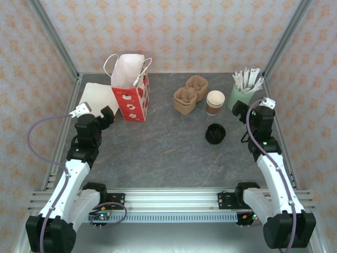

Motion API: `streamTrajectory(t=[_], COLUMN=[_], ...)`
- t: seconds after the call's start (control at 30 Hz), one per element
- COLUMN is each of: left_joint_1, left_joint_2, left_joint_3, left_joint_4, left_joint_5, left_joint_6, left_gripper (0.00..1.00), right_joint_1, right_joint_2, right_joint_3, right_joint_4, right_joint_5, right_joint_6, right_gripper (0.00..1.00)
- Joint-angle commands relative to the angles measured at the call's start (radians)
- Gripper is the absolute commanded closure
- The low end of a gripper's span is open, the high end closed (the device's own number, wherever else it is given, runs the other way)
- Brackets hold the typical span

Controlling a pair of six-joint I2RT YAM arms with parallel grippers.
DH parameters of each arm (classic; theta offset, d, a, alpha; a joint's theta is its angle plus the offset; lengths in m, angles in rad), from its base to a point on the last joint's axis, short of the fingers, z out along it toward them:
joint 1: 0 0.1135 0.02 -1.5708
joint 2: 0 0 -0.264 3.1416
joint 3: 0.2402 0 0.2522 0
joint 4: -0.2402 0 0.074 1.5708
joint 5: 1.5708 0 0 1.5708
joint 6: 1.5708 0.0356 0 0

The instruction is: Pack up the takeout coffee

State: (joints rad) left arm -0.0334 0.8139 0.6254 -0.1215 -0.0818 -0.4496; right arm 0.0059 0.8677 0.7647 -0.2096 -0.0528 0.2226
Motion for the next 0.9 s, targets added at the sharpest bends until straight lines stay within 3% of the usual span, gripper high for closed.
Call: streamTrajectory(t=[0.0, 0.2, 0.4, 0.67, 0.87], left_joint_1=[-0.020, -0.178, -0.351, -0.465, -0.505], left_joint_2=[-0.004, 0.007, 0.024, 0.095, 0.156], left_joint_3=[0.075, 0.117, 0.132, 0.158, 0.202], left_joint_4=[-0.283, -0.307, -0.234, -0.161, -0.152], left_joint_5=[0.197, 0.338, 0.333, 0.318, 0.307], left_joint_6=[-0.155, -0.219, -0.250, -0.235, -0.200], left_gripper=[0.00, 0.00, 0.00, 0.00, 0.00], right_joint_1=[0.005, 0.005, 0.007, 0.048, 0.118], right_joint_2=[0.011, 0.103, 0.254, 0.388, 0.465], right_joint_3=[0.107, 0.295, 0.412, 0.419, 0.428], right_joint_4=[-0.316, -0.467, -0.531, -0.460, -0.393], right_joint_5=[-0.122, -0.222, -0.303, -0.246, -0.124], right_joint_6=[0.143, 0.295, 0.396, 0.503, 0.560], right_gripper=[0.00, 0.11, 0.21, 0.34, 0.42])
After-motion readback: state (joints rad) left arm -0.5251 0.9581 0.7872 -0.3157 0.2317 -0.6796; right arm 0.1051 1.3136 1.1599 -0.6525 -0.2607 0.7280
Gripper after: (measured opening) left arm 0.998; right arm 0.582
